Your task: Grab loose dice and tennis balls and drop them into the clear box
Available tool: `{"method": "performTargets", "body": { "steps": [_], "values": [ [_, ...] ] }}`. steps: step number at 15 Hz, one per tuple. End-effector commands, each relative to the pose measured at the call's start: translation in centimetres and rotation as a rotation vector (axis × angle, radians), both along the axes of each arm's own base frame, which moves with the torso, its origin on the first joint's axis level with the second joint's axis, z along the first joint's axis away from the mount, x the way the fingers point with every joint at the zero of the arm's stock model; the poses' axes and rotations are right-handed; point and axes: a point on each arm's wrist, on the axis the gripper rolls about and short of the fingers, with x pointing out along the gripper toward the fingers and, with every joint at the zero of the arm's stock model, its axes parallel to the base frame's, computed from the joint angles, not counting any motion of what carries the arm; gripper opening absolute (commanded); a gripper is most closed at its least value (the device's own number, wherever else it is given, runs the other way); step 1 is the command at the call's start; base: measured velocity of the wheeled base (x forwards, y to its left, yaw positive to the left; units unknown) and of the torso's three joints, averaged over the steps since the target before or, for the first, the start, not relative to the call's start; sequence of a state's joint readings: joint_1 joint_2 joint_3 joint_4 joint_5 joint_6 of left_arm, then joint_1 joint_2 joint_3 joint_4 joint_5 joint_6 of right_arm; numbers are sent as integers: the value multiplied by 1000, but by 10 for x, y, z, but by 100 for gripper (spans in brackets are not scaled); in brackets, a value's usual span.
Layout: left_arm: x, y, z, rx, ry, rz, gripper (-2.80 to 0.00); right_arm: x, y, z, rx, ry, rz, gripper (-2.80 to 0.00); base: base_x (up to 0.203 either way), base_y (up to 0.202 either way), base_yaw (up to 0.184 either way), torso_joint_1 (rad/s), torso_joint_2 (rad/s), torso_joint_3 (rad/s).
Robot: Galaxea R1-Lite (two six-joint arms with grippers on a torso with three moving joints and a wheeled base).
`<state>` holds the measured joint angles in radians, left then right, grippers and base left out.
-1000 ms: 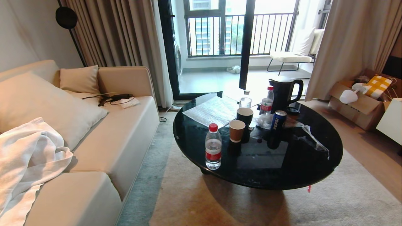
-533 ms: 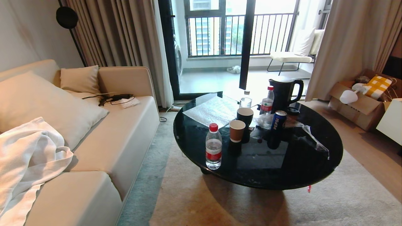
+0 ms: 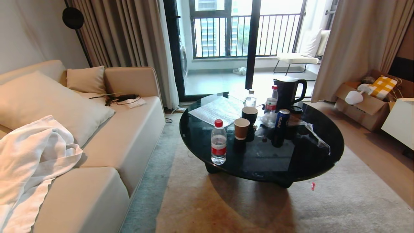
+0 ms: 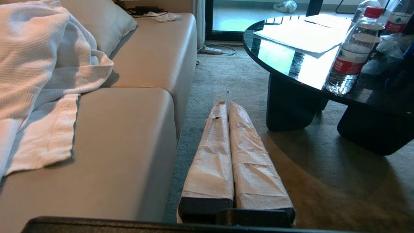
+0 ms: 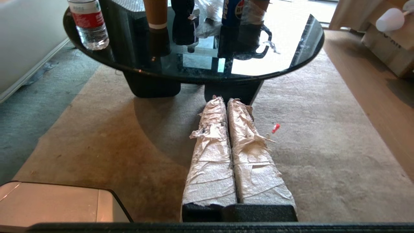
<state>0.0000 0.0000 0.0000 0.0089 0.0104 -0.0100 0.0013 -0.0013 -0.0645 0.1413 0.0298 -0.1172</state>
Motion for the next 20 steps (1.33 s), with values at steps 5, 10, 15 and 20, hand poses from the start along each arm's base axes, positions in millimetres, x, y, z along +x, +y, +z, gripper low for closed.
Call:
{"method": "performTargets", "body": {
  "steps": [5, 10, 15, 20],
  "values": [
    [0, 0, 0, -1, 2, 0, -280, 0, 0, 0, -1, 0, 1, -280, -186, 0, -1, 1, 1, 2],
    [0, 0, 0, -1, 2, 0, -280, 0, 0, 0, -1, 0, 1, -280, -185, 0, -1, 1, 2, 2],
    [0, 0, 0, -1, 2, 0, -280, 0, 0, 0, -1, 0, 1, -280, -183, 0, 0, 2, 4, 1],
    [0, 0, 0, -1, 2, 0, -280, 0, 0, 0, -1, 0, 1, -280, -183, 0, -1, 2, 2, 4]
  ]
}}
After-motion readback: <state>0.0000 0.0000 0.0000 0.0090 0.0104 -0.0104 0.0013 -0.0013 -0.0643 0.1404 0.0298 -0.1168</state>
